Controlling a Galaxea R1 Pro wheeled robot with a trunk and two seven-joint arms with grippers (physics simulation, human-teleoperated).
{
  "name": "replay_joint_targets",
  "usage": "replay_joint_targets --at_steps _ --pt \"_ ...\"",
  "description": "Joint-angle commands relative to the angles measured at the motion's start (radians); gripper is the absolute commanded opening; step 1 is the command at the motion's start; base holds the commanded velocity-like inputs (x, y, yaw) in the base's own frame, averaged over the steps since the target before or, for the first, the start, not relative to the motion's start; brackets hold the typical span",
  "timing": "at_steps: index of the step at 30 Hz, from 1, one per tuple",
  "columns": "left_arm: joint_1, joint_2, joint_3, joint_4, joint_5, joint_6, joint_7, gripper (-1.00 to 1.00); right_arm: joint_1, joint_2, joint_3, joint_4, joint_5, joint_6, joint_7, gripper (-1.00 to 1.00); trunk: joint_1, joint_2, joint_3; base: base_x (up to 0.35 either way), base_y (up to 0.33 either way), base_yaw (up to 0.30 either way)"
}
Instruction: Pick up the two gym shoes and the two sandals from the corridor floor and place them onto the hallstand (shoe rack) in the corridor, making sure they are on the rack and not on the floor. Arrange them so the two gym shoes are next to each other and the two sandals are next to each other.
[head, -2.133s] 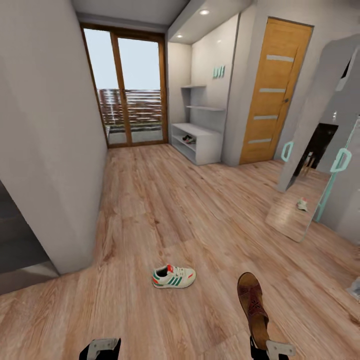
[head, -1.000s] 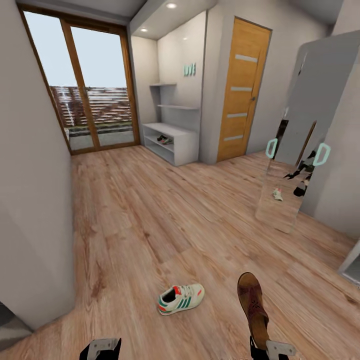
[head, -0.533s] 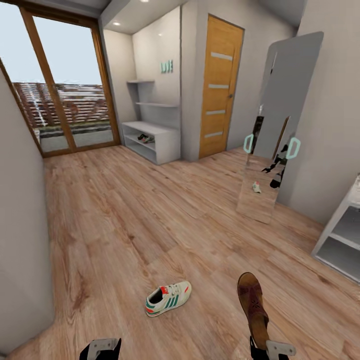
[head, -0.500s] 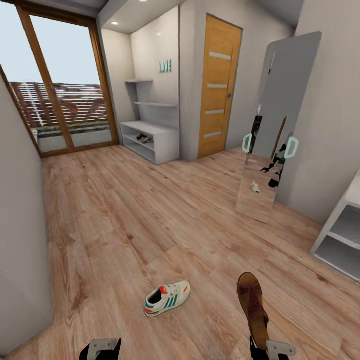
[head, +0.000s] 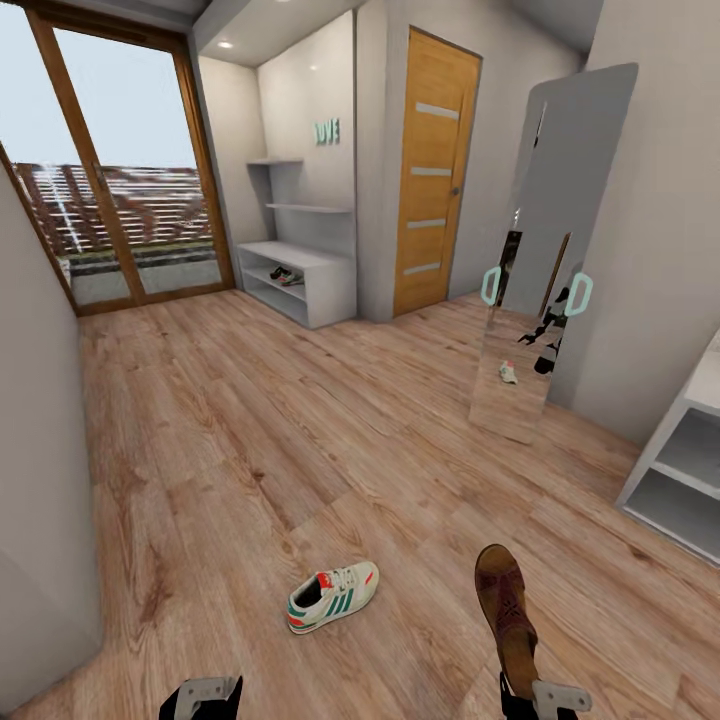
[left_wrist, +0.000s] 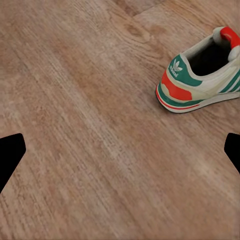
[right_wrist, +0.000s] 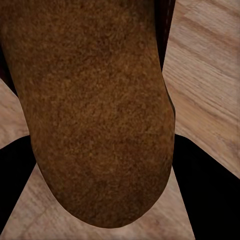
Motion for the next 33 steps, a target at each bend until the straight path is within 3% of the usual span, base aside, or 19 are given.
replay_joint_targets --at_steps 1,23,33 --pt "-0.001 0.0 0.008 0.001 0.001 -0.002 -0.01 1.0 -0.001 0.0 -0.003 0.001 0.011 -0.002 -0.007 -1.0 0.0 0.0 -0.001 0.0 0.0 -0.059" --pt "-0.001 0.0 0.009 0.001 0.001 -0.001 -0.01 1.0 -0.001 0.0 -0.003 0.001 0.012 -0.001 -0.007 -1.0 0.0 0.0 -0.001 0.0 0.003 -0.261" --pt "-0.001 0.0 0.009 0.001 0.003 0.0 -0.008 1.0 -0.001 0.0 -0.003 0.001 0.012 -0.002 -0.008 -1.0 0.0 0.0 -0.001 0.0 0.217 -0.235"
